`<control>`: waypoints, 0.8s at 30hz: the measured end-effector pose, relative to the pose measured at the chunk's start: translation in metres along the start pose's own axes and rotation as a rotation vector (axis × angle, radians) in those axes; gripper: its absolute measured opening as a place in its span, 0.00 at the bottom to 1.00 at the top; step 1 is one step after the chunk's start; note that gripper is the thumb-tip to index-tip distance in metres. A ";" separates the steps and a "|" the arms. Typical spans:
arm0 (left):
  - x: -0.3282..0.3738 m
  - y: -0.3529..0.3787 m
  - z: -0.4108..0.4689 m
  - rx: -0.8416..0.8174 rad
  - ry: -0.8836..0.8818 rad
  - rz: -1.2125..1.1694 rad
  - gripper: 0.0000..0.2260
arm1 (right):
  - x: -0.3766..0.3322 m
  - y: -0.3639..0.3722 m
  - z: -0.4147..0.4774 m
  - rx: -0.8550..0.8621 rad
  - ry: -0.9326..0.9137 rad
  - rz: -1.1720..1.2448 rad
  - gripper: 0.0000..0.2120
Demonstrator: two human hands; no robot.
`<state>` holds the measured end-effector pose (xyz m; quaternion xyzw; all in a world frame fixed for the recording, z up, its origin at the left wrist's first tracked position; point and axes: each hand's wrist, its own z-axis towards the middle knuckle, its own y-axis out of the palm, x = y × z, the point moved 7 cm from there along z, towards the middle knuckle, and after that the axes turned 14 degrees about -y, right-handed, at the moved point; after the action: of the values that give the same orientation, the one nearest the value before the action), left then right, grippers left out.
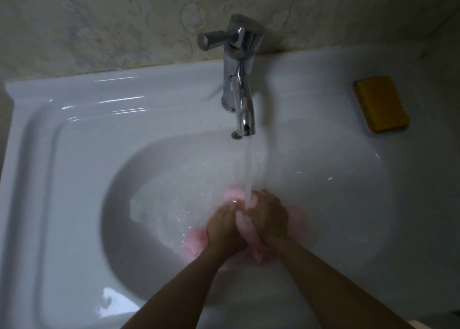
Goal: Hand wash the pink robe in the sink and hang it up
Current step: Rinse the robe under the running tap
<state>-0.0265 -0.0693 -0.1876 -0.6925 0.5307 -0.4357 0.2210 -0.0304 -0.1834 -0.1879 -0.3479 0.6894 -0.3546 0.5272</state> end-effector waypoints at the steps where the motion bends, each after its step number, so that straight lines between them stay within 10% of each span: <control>1: -0.002 0.000 0.003 -0.003 -0.024 0.010 0.24 | -0.001 -0.001 -0.001 0.031 0.012 -0.030 0.14; 8: 0.000 -0.002 0.015 -0.143 -0.263 0.145 0.15 | 0.016 -0.004 0.004 -0.122 0.330 0.118 0.21; 15: -0.007 -0.020 -0.019 -0.270 0.168 0.133 0.31 | 0.060 -0.046 0.008 0.183 0.455 0.518 0.18; 20: 0.001 -0.026 -0.023 -0.132 -0.002 -0.360 0.30 | 0.048 -0.081 0.020 0.182 0.091 -0.082 0.36; 24: 0.012 0.004 -0.026 -0.190 -0.188 -0.182 0.55 | 0.033 -0.037 0.019 -0.102 0.009 -0.058 0.35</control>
<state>-0.0499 -0.0776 -0.1720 -0.7933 0.4815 -0.3352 0.1626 -0.0144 -0.2331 -0.1757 -0.3926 0.6986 -0.3356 0.4952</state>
